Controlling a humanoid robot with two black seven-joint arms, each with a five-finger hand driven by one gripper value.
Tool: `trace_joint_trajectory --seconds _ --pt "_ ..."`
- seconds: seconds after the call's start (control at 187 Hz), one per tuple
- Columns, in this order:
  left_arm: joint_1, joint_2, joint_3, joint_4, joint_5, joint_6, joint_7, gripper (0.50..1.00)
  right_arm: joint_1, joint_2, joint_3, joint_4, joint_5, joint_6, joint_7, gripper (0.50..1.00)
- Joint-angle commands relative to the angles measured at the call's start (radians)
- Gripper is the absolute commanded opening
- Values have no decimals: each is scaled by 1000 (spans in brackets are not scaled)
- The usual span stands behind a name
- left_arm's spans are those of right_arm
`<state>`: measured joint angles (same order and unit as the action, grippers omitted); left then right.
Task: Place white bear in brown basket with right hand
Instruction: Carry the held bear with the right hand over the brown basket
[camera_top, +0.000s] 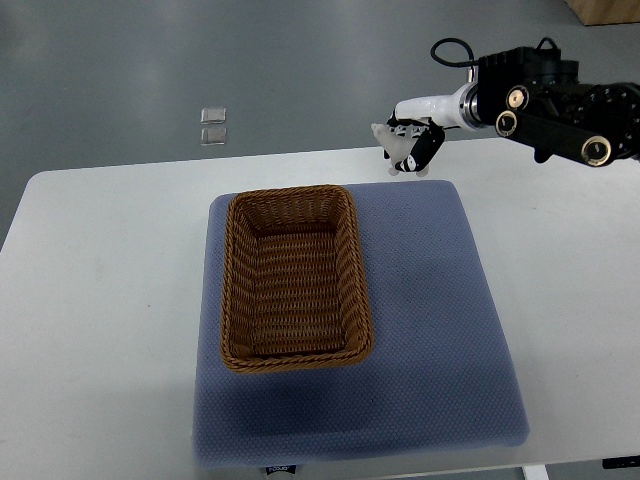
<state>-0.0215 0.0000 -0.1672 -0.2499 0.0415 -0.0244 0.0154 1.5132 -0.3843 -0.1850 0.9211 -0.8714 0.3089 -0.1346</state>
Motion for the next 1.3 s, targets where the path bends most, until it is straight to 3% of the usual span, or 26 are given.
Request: trace_joint_trajectory --seconds 0.0,0.198,0.347,0.598,0.844,1.005,1.293 --pt "0 0 0 0 1 0 0 1000 90 -61 -4 62 40 32 -2 500" --pt "0 0 0 -8 0 0 0 1000 188 -128 -5 169 46 52 -5 500" --pt "0 0 0 -8 0 0 0 1000 194 -105 -14 179 68 45 -5 500" --pt "0 0 0 0 0 0 0 1000 177 104 -30 154 123 -11 -5 500" --pt "0 0 0 0 0 0 0 1000 58 318 -31 28 124 -50 -5 500" --pt "0 0 0 1 0 0 0 1000 -4 380 -31 -5 117 -77 -3 500" --pt "0 0 0 1 0 0 0 1000 -80 384 -36 -53 80 -97 0 500"
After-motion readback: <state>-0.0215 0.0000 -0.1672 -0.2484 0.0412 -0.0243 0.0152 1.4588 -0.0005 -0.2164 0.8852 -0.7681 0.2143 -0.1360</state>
